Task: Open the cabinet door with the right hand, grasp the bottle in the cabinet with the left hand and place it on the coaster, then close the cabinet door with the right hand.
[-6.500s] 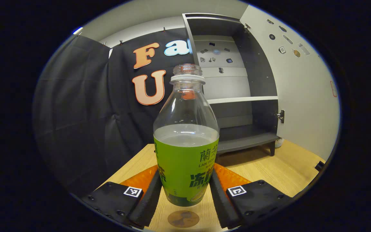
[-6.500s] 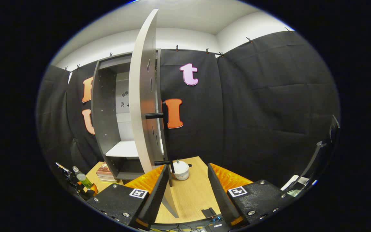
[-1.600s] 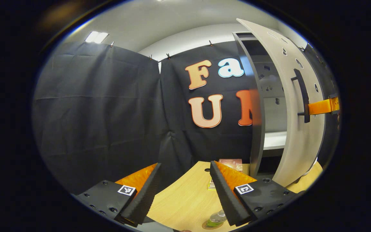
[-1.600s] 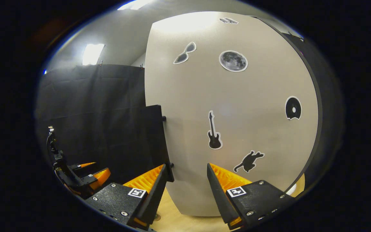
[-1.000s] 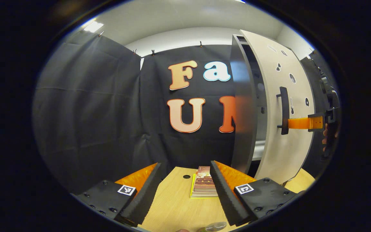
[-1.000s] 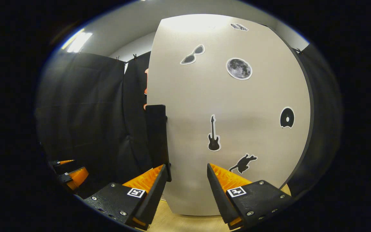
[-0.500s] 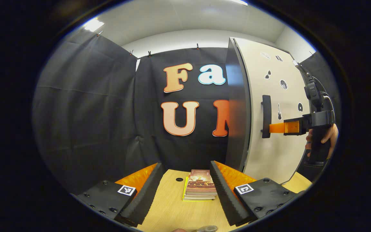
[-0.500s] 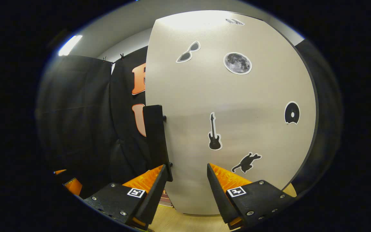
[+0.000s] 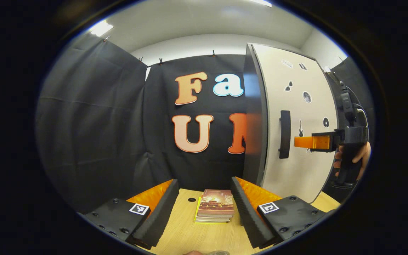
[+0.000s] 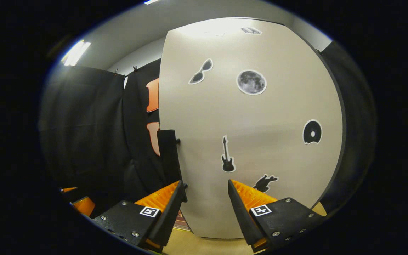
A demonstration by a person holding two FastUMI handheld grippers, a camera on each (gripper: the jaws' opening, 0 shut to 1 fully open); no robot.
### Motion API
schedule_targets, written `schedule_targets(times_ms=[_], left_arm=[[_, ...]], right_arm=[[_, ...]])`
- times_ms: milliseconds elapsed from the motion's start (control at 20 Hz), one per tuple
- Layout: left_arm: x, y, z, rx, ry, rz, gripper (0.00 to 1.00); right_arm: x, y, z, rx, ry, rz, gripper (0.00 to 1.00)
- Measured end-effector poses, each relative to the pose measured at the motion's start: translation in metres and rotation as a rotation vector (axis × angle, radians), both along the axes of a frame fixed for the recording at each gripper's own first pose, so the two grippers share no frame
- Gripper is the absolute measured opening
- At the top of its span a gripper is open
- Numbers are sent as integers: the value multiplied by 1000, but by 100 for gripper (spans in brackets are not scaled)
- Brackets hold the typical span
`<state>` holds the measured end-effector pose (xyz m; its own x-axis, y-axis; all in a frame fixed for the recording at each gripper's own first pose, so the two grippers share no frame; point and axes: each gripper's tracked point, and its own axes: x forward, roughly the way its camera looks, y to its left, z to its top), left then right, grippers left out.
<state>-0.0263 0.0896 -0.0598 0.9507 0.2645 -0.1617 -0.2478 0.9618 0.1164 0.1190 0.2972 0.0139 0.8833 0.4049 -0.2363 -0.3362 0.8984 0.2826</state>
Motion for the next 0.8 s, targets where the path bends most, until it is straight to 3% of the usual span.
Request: schedule_targets(times_ms=[100,150,200,400,550,800], left_arm=[[7,-13,13,-4,-16,-26,96],[12,-21,20,-6,-28,-41,96],[17,-27,27,-10,-39,-58,96],[33,-59,45,-43,-70,-118,96],[41,-85,54,-94,-79,-161,96],[51,-119,74,-107,-110,-220,96]], right_arm=[[-15,-19,7,2,-16,8,78],[-23,-31,9,-3,-24,5,83],[-28,-44,13,-11,-37,-4,80],[-51,-99,27,-39,-80,-66,84],[-77,-124,36,-18,-106,-54,86],[-104,-172,37,-145,-170,-128,93]])
